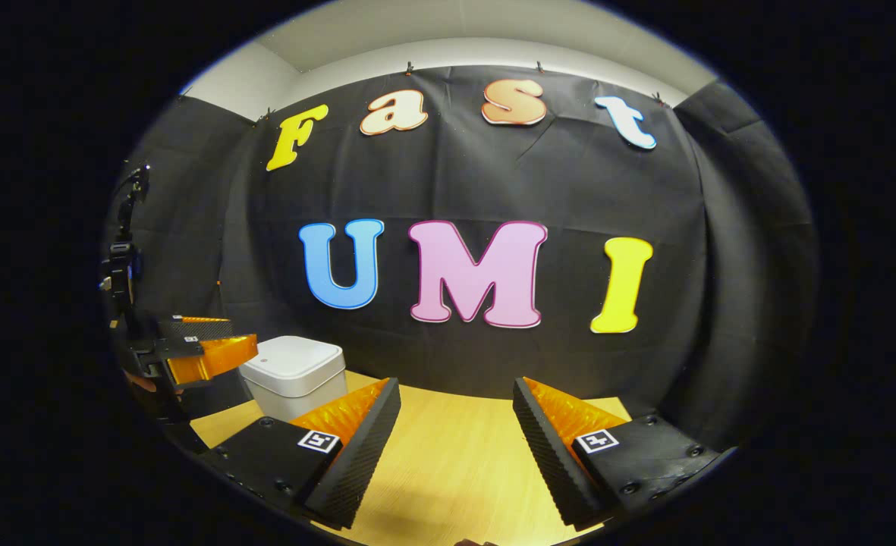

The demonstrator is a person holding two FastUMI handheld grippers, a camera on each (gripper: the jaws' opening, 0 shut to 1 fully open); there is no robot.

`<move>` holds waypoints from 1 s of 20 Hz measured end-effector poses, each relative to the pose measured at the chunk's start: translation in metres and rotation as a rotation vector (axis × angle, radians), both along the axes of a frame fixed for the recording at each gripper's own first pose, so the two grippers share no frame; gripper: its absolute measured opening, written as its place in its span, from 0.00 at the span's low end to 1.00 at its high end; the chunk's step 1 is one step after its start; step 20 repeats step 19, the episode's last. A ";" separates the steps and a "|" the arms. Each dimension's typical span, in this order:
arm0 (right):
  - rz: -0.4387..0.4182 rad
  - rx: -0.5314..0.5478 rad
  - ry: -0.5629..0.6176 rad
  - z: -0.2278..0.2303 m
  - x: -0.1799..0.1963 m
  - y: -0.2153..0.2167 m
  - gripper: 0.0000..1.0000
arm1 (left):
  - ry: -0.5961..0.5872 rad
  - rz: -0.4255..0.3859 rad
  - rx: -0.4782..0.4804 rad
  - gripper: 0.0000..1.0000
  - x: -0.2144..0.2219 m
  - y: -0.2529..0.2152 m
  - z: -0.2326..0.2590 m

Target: Press the lid of the desktop garbage bin to open it, pick up the crumpled paper on the desktop and throw it into the bin, then pick up the pop can on the desktop and drop it into the bin, and finally close the garbage bin lid.

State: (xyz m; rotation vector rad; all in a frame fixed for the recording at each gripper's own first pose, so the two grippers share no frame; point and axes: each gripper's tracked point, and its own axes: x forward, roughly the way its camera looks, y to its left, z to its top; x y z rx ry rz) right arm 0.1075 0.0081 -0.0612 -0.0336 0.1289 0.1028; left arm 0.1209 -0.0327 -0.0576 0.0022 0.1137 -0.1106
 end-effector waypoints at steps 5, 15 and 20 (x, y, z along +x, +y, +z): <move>-0.054 -0.031 -0.072 0.026 -0.054 0.012 0.96 | 0.003 0.009 -0.080 0.94 -0.060 0.011 0.010; -0.045 -0.027 -0.130 0.056 -0.095 0.011 0.96 | -0.077 0.036 -0.062 0.96 -0.097 0.003 0.047; -0.052 -0.032 -0.114 0.055 -0.092 -0.004 0.96 | -0.107 0.069 -0.032 0.99 -0.098 -0.011 0.064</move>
